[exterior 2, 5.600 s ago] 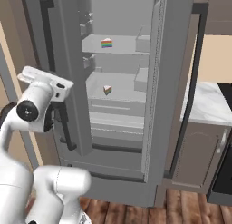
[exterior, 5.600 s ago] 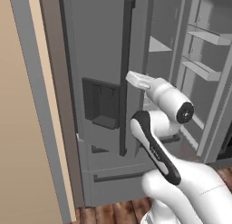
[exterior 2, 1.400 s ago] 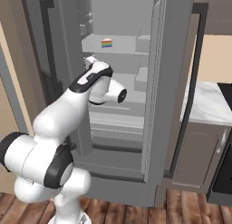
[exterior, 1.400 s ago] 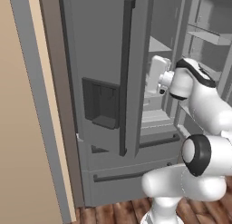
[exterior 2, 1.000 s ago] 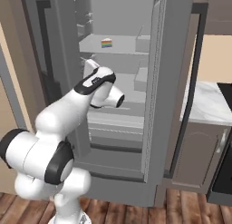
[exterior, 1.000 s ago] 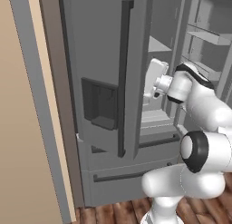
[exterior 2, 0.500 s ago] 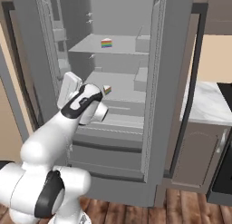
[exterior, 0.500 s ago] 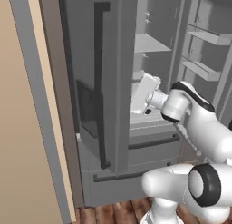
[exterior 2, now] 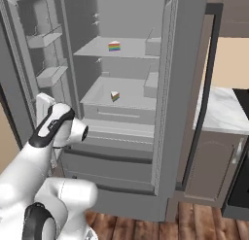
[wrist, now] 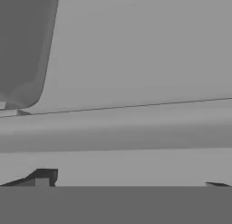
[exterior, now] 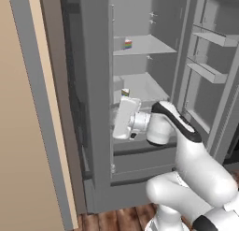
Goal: Take the cakes from the fridge and place them on the empty tray on the dining counter.
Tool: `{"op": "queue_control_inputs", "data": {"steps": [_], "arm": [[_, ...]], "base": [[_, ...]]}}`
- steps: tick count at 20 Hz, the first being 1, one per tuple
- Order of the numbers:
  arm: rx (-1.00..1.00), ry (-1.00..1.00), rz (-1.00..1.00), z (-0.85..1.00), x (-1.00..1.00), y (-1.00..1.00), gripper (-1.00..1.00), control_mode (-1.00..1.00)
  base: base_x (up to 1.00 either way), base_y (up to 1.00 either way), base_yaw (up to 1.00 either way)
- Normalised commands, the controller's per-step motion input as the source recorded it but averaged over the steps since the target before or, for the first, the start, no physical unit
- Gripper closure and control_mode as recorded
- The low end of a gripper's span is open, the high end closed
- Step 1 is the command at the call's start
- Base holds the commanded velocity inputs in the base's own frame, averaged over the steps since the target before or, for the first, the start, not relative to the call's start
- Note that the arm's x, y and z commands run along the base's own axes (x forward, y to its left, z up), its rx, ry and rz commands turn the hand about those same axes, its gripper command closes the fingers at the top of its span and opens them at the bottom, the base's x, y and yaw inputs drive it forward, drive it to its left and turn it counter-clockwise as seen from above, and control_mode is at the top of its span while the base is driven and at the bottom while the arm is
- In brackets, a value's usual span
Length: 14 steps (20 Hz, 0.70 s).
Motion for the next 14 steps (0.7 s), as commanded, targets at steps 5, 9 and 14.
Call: {"op": "queue_control_inputs", "data": {"steps": [5,9,14], "arm": [[-0.14,0.00,0.00,-0.07,0.77,1.00,-1.00,-1.00],[-0.08,0.01,-0.07,0.00,0.35,0.58,-1.00,-1.00],[0.01,-0.12,-0.02,0.64,-0.47,-0.87,-1.00,-1.00]], "base": [[0.00,0.00,0.00],[0.00,0.00,0.00],[0.00,0.00,0.00]]}}
